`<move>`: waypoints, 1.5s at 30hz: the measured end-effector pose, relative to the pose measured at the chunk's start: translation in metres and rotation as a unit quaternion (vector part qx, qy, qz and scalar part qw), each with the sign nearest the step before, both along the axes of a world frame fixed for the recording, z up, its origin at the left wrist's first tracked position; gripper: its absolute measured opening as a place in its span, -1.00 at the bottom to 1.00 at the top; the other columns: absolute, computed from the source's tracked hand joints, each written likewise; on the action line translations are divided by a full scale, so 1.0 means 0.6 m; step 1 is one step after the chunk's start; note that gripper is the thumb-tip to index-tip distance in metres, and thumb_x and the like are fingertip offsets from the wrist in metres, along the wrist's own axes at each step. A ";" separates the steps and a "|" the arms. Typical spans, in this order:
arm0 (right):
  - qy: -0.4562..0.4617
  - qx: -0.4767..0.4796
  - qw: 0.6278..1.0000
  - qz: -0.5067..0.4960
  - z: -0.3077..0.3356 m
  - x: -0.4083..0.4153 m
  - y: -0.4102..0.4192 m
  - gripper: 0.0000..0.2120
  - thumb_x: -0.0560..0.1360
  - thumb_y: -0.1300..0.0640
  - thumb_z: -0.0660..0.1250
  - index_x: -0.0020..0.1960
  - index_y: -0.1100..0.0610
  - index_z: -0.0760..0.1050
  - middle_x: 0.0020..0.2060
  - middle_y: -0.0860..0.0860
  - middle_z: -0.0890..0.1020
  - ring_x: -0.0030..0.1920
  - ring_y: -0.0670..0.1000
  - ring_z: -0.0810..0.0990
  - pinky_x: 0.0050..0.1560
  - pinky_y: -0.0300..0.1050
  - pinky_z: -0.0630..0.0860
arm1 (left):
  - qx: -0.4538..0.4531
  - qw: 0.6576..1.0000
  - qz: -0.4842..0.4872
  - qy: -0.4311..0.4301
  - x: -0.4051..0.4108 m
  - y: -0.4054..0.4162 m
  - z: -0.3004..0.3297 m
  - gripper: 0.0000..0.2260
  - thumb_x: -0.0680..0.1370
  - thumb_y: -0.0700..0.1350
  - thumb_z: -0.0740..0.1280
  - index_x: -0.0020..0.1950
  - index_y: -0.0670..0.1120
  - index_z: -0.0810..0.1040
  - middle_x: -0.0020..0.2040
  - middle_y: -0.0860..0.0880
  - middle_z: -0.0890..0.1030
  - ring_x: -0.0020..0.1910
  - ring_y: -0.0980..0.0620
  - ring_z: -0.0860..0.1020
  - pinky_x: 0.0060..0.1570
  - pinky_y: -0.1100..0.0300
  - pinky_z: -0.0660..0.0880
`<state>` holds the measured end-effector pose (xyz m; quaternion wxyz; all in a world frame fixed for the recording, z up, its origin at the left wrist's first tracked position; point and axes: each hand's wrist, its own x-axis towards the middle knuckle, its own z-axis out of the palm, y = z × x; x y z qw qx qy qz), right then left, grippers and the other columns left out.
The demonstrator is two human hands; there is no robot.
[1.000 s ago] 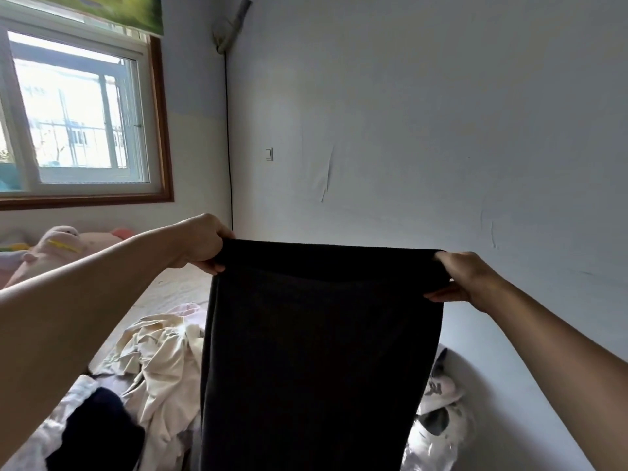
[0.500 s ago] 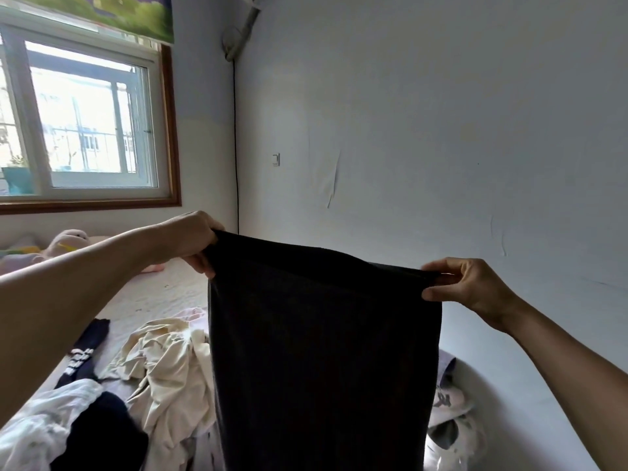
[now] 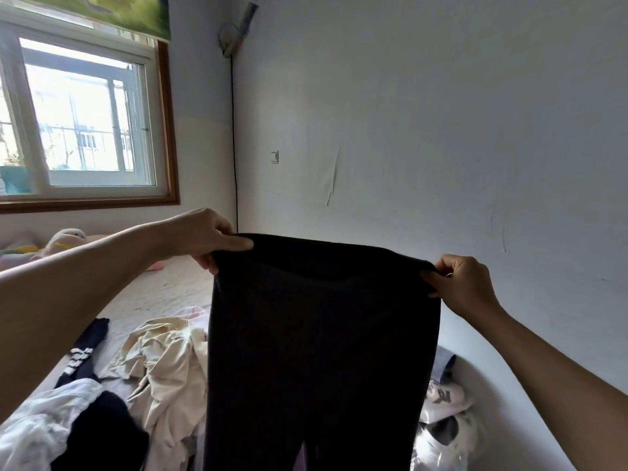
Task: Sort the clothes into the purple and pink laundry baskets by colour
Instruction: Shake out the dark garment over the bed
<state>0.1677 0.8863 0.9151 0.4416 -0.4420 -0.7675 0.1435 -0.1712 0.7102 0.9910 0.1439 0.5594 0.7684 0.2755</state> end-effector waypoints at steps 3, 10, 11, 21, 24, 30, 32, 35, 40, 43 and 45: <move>0.056 -0.023 0.998 -0.011 0.004 -0.004 0.007 -0.56 0.53 0.06 0.32 -0.42 0.22 0.27 -0.52 0.08 0.33 -0.43 0.05 0.29 -0.34 -0.09 0.17 | -0.086 0.981 -0.086 0.149 0.002 -0.014 -0.002 -0.72 0.30 0.00 0.57 -0.14 -0.07 0.57 -0.31 -0.04 0.67 -0.36 0.08 0.61 -0.32 0.34 0.46; 0.343 -0.206 0.907 0.129 0.018 -0.016 -0.012 -0.80 0.53 0.12 0.31 -0.25 0.14 0.49 -0.38 0.04 0.49 -0.37 0.00 0.46 -0.35 -0.15 0.41 | 0.117 0.992 -0.040 -0.031 -0.011 -0.016 -0.003 -0.78 0.47 -0.24 0.42 -0.33 0.02 0.61 -0.46 0.10 0.52 -0.38 0.06 0.39 -0.34 0.21 0.28; 0.367 -0.232 0.881 0.185 0.026 -0.012 -0.022 -0.87 0.45 0.07 0.39 -0.17 0.14 0.55 -0.34 0.03 0.57 -0.35 0.01 0.55 -0.34 -0.17 0.51 | 0.121 0.988 -0.041 -0.089 -0.010 -0.019 0.000 -0.79 0.51 -0.24 0.37 -0.29 0.01 0.62 -0.44 0.12 0.53 -0.36 0.07 0.38 -0.31 0.20 0.28; 0.393 -0.346 0.852 0.031 0.036 -0.053 -0.037 -0.71 0.55 0.12 0.32 0.17 0.30 0.50 -0.23 0.12 0.57 -0.30 0.10 0.57 -0.19 -0.04 0.52 | 0.108 0.934 0.166 -0.297 0.036 0.021 -0.054 -0.77 0.61 -0.06 0.26 -0.17 -0.18 0.48 -0.32 -0.06 0.47 -0.41 0.02 0.45 -0.63 0.34 0.39; 0.403 -0.384 0.831 0.015 0.032 -0.071 -0.050 -0.76 0.61 0.14 0.19 0.20 0.24 0.45 -0.25 0.12 0.50 -0.31 0.11 0.50 -0.11 0.04 0.50 | 0.131 0.892 0.173 -0.397 0.070 0.031 -0.065 -0.78 0.63 -0.11 0.21 -0.17 -0.17 0.43 -0.36 -0.07 0.42 -0.54 0.03 0.46 -0.70 0.37 0.33; 0.357 -0.376 0.850 0.094 0.059 -0.115 -0.102 -0.75 0.64 0.01 0.13 -0.13 0.13 0.42 -0.24 0.09 0.53 -0.29 0.06 0.52 -0.33 -0.06 0.49 | 0.180 0.813 0.103 -0.544 0.159 0.031 -0.046 -0.77 0.67 -0.15 0.12 -0.16 -0.16 0.42 -0.52 -0.04 0.49 -0.69 0.11 0.46 -0.63 0.27 0.46; 0.294 -0.344 0.884 0.119 0.063 -0.140 -0.121 -0.72 0.63 -0.03 0.13 -0.12 0.11 0.45 -0.16 0.10 0.57 -0.23 0.06 0.54 -0.22 -0.06 0.49 | 0.176 0.822 0.057 -0.539 0.199 0.033 -0.042 -0.78 0.66 -0.15 0.12 -0.14 -0.15 0.43 -0.51 -0.03 0.51 -0.65 0.13 0.48 -0.38 0.12 0.56; 0.255 -0.319 0.892 0.193 0.064 -0.164 -0.143 -0.73 0.63 0.00 0.12 0.03 0.15 0.52 -0.01 0.16 0.61 -0.11 0.09 0.60 -0.08 -0.08 0.52 | 0.163 0.854 0.014 -0.494 0.247 0.041 -0.039 -0.80 0.66 -0.13 0.12 -0.09 -0.10 0.48 -0.26 -0.09 0.55 -0.36 0.07 0.56 -0.12 0.02 0.56; 0.250 -0.267 0.863 0.349 0.059 -0.149 -0.148 -0.77 0.50 0.38 0.27 0.12 0.24 0.53 -0.03 0.19 0.64 -0.03 0.09 0.65 0.00 -0.09 0.59 | 0.156 0.827 -0.014 -0.539 0.271 0.044 -0.019 -0.79 0.62 -0.06 0.22 -0.05 -0.14 0.58 -0.04 -0.07 0.60 -0.13 0.04 0.56 -0.24 0.18 0.58; 0.275 -0.228 0.882 0.308 0.056 -0.136 -0.147 -0.63 0.37 0.59 0.19 0.02 0.27 0.56 -0.14 0.21 0.65 -0.18 0.07 0.67 -0.13 -0.17 0.62 | 0.154 0.872 -0.027 -0.464 0.268 0.043 -0.023 -0.89 0.55 -0.22 0.27 -0.11 -0.10 0.58 -0.12 -0.05 0.61 -0.14 0.02 0.56 -0.15 0.20 0.48; 0.321 -0.254 0.862 0.300 0.062 -0.127 -0.144 -0.71 0.42 0.57 0.15 -0.05 0.32 0.55 -0.26 0.16 0.63 -0.32 -0.01 0.65 -0.26 -0.24 0.60 | 0.199 0.904 0.019 -0.378 0.250 0.049 -0.035 -0.82 0.47 -0.35 0.28 -0.14 -0.06 0.49 -0.09 -0.09 0.55 -0.10 0.00 0.51 -0.27 0.25 0.37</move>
